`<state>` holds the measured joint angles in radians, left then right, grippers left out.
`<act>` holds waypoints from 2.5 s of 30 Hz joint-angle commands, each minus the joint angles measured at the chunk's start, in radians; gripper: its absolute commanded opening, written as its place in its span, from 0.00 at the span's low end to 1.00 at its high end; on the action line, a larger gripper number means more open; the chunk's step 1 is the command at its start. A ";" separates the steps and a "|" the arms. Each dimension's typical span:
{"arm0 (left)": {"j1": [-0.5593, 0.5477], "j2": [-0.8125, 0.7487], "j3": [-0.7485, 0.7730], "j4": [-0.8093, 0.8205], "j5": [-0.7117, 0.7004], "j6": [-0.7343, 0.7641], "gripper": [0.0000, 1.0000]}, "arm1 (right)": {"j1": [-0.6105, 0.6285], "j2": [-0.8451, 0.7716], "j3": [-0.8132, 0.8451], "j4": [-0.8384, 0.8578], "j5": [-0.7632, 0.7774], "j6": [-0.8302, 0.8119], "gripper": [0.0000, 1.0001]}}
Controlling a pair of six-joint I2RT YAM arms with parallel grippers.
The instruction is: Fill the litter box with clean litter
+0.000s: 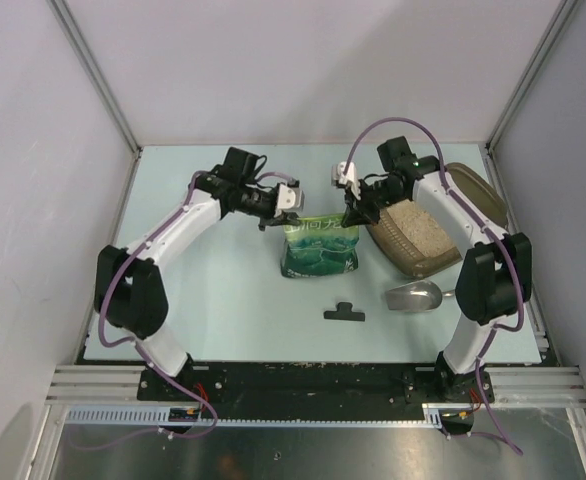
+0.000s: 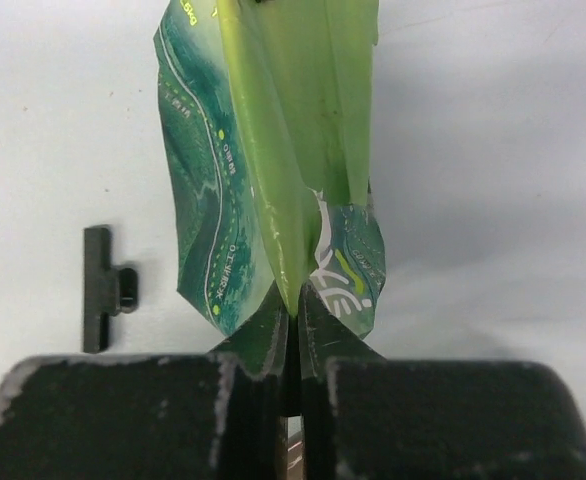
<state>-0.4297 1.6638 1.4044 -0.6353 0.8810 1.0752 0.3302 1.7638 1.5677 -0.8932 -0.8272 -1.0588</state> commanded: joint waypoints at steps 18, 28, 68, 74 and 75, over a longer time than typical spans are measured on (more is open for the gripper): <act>-0.067 0.069 0.137 -0.195 0.036 0.269 0.48 | 0.004 -0.038 -0.026 0.036 -0.056 0.246 0.00; -0.095 0.155 0.188 -0.130 0.007 0.157 0.27 | 0.006 -0.024 -0.028 0.017 -0.061 0.247 0.00; -0.050 0.119 0.154 -0.056 0.044 -0.178 0.02 | 0.067 -0.279 -0.356 0.396 0.145 0.013 0.31; -0.049 0.090 0.131 -0.056 0.045 -0.141 0.32 | 0.046 -0.282 -0.356 0.424 0.126 0.083 0.01; -0.049 0.071 0.116 -0.038 0.049 -0.094 0.37 | 0.043 -0.285 -0.356 0.427 0.116 0.092 0.00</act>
<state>-0.4816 1.8072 1.5578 -0.7128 0.8719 0.9237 0.3950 1.5024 1.2171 -0.4961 -0.7074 -1.0161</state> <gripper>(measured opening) 0.235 0.045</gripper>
